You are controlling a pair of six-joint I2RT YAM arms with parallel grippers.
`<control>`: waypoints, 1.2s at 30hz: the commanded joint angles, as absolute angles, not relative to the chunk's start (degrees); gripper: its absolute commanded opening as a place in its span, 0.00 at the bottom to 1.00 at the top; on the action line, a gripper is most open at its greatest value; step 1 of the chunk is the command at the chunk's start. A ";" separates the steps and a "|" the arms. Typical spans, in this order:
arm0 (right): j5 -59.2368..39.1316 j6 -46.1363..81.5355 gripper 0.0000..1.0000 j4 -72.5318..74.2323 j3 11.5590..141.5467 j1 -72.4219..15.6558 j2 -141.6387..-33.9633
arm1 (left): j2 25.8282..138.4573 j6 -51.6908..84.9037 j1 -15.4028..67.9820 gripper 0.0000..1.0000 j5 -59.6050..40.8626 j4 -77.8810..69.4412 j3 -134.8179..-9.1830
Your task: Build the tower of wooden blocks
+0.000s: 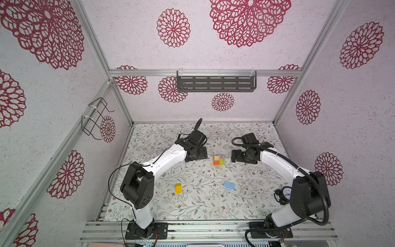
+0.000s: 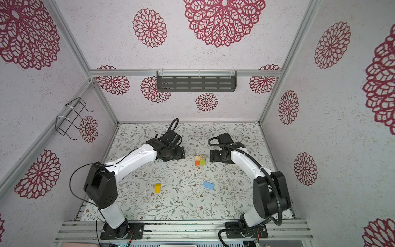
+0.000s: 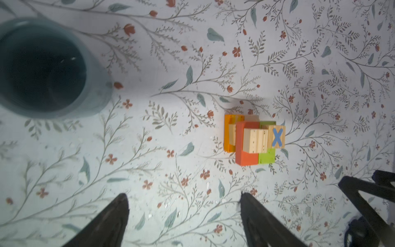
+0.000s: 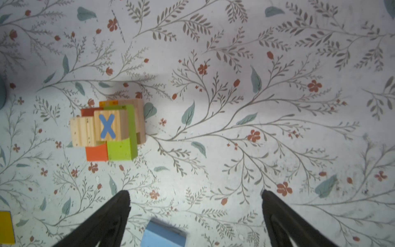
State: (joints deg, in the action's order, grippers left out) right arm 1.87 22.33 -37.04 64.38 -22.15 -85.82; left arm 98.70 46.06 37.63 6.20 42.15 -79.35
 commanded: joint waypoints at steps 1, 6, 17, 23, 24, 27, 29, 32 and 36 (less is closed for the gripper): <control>5.65 27.38 0.99 -40.27 61.52 -25.26 -80.16 | 92.53 46.44 38.19 0.94 8.46 38.04 -73.18; 7.31 35.77 0.99 -38.87 54.08 -29.54 -74.25 | 86.14 47.35 39.31 0.98 9.54 35.44 -64.14; 13.34 51.08 0.87 -34.89 45.93 -40.60 -72.54 | 79.79 51.73 43.04 0.97 9.96 25.75 -46.91; 14.32 54.83 0.83 -31.38 44.63 -42.50 -75.83 | 77.81 52.73 43.67 0.98 10.28 23.34 -42.18; 14.30 55.17 0.82 -30.92 44.68 -42.75 -76.32 | 77.58 52.73 43.68 0.98 10.37 23.17 -41.82; 14.68 55.78 0.82 -30.33 45.46 -43.65 -78.72 | 76.93 52.69 43.79 0.97 10.54 22.78 -40.80; 14.94 55.88 0.82 -30.26 46.20 -44.02 -80.31 | 76.43 52.65 43.87 0.98 10.59 22.70 -40.25; 15.02 55.91 0.85 -30.44 47.20 -44.45 -81.98 | 75.81 52.34 43.90 0.98 10.74 22.68 -39.68; 14.51 55.96 0.86 -30.01 47.33 -44.52 -82.92 | 75.33 51.94 43.86 0.97 10.83 22.77 -39.21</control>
